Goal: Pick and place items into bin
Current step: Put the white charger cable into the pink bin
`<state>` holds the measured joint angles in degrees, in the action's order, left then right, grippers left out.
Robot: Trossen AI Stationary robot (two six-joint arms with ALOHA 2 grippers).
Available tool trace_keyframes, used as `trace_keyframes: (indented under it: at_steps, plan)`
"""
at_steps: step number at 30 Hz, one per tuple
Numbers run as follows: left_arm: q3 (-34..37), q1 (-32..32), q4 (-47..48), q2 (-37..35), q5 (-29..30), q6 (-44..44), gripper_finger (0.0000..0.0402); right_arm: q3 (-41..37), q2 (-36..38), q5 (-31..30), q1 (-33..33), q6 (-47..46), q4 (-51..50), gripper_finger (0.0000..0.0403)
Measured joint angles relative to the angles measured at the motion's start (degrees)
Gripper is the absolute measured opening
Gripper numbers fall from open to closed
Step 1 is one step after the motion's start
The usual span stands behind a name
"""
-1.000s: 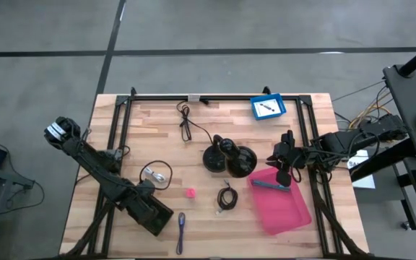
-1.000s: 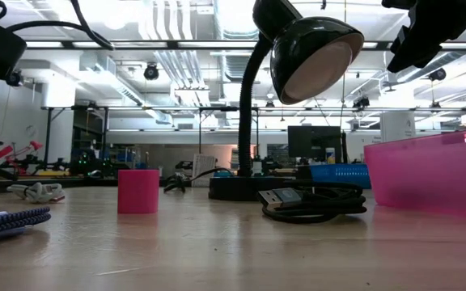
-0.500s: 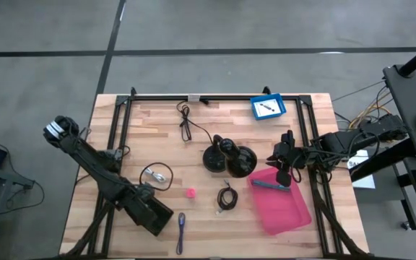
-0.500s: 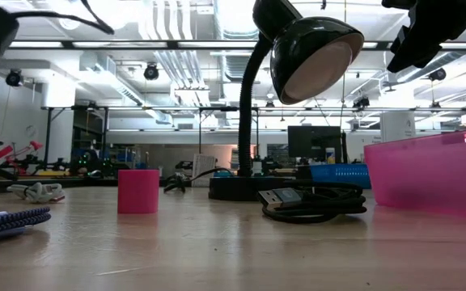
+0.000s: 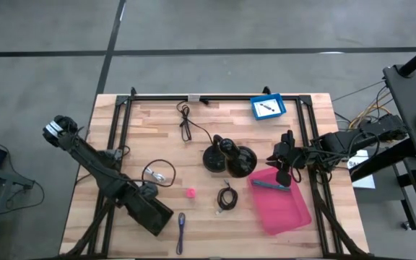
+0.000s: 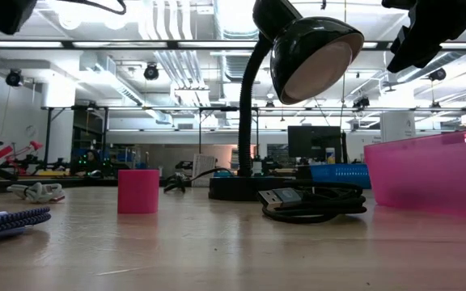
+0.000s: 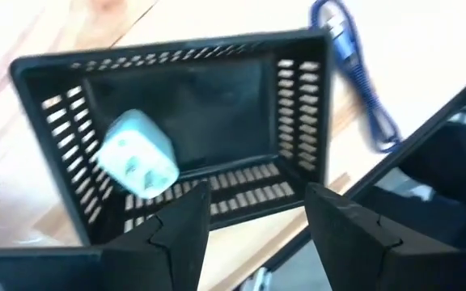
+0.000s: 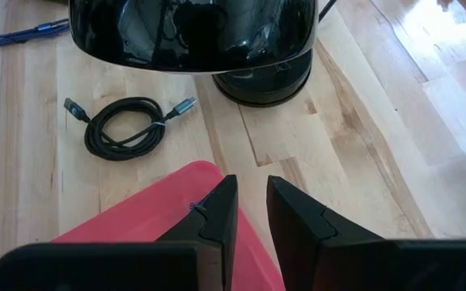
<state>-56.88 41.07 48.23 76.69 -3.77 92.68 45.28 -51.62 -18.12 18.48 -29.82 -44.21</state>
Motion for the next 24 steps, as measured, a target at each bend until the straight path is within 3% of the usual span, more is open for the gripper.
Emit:
trace_keyframes:
  at_steps: [5,12,18,24]
  plan:
    - [-0.6,-2.6,-2.7,0.0,4.7,-2.9,0.0185,0.0,0.0,0.0,0.0,0.0,0.0,0.0059]
    - [-0.6,-7.9,-8.1,0.0,12.1,-15.4,0.0185,0.0,0.0,0.0,0.0,0.0,0.0,0.0059]
    - [-0.6,-13.7,-10.6,0.0,17.5,-33.8,0.0185,-0.1,0.0,0.0,0.0,0.0,0.0,0.0059]
    - [-0.6,-19.8,-14.3,0.0,18.2,-52.0,0.0185,-0.1,0.0,0.0,0.0,0.0,0.0,0.0059]
